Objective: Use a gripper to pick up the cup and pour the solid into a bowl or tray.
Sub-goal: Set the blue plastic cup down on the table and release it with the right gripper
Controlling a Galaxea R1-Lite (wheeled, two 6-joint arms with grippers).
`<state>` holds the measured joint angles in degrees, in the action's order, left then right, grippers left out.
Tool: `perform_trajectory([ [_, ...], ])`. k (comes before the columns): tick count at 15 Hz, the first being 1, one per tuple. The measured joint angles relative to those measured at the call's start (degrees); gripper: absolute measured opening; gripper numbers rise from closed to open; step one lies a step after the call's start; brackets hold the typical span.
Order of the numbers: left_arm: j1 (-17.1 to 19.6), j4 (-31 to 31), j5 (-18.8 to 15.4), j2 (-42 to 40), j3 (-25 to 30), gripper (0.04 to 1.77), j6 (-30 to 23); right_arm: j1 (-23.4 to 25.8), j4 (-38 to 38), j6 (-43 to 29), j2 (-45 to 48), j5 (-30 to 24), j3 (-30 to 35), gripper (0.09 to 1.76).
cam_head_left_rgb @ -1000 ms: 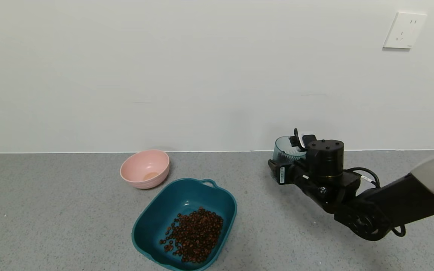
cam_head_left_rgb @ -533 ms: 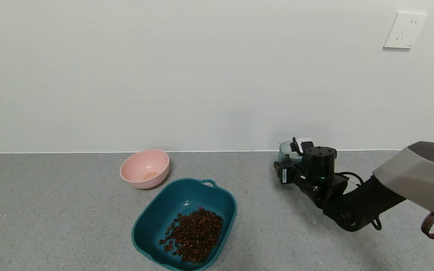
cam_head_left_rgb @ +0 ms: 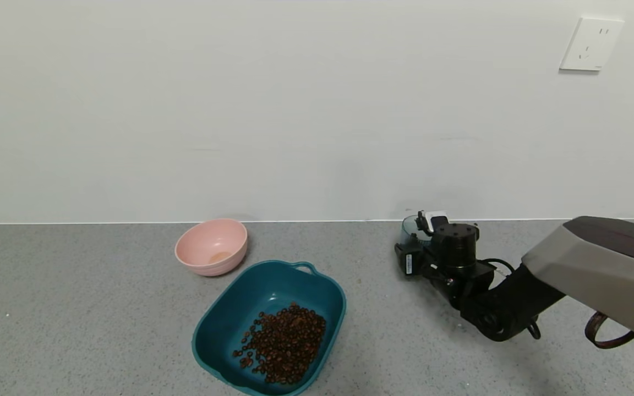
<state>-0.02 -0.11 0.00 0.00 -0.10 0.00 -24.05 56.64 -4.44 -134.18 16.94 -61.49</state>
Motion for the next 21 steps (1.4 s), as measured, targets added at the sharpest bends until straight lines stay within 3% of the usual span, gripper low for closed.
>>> perform_trajectory([
  [6,0.0,0.0,0.0,0.0,0.0,1.75,0.0,-0.5,0.0,0.1,-0.2,0.1,-0.3,1.36],
  [12,0.0,0.0,0.0,0.0,0.0,1.75,0.0,-0.6,0.1,0.1,-0.2,0.1,-0.1,1.55],
  [21,0.0,0.0,0.0,0.0,0.0,1.75,0.0,-0.5,-1.0,0.0,2.4,-1.5,2.5,1.66],
])
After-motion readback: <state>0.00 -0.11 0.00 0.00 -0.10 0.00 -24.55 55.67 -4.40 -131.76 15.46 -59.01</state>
